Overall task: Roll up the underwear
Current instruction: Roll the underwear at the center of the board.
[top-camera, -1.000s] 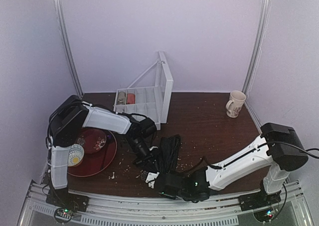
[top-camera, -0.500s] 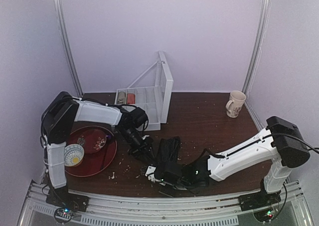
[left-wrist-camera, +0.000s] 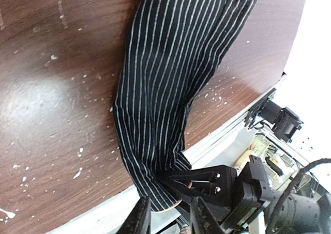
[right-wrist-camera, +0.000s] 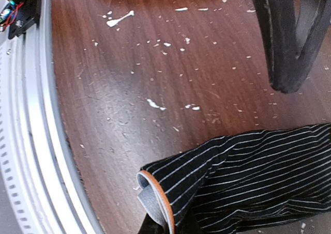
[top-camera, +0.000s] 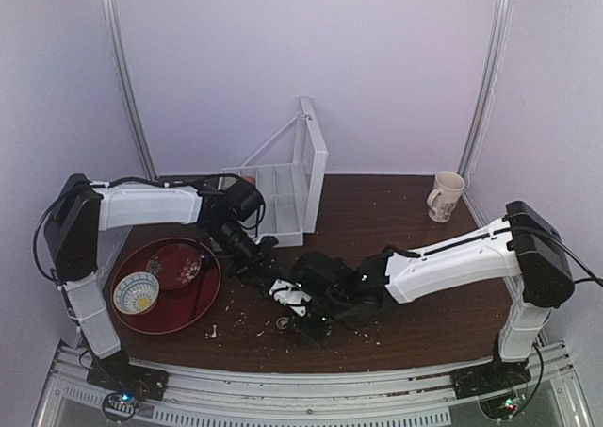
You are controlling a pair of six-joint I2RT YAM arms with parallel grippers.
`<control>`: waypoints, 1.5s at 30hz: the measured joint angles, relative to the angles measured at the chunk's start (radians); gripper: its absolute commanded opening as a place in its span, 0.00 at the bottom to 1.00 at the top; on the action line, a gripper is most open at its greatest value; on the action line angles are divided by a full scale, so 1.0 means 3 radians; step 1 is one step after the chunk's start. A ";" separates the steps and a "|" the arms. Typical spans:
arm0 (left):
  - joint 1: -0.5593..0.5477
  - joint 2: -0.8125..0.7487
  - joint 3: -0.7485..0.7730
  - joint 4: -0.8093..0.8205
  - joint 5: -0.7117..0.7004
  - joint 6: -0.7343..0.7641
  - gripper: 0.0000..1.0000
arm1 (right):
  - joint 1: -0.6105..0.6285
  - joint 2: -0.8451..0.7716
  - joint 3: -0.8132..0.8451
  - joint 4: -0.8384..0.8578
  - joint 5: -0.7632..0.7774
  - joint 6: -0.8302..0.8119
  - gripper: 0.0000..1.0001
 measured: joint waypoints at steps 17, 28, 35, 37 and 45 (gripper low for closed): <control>0.0116 -0.0436 -0.0318 -0.0061 -0.0434 -0.0010 0.35 | -0.0477 0.0534 0.0415 -0.0306 -0.1484 0.0127 0.00; 0.0116 -0.0539 -0.0429 -0.0081 -0.0557 0.0083 0.35 | -0.0881 0.0827 0.0490 -0.0198 -0.2314 0.0482 0.00; 0.0098 -0.0637 -0.0645 -0.0031 -0.0537 0.0230 0.34 | -0.0987 0.1031 0.0727 -0.0209 -0.2464 0.0563 0.00; 0.0098 -0.0665 -0.0717 0.0005 -0.0556 0.0261 0.34 | -0.0997 0.1052 0.0752 -0.0214 -0.2494 0.0573 0.00; 0.0098 -0.0765 -0.1024 0.0245 -0.0584 0.0413 0.35 | -0.1034 0.1297 0.1049 -0.0402 -0.2757 0.0521 0.00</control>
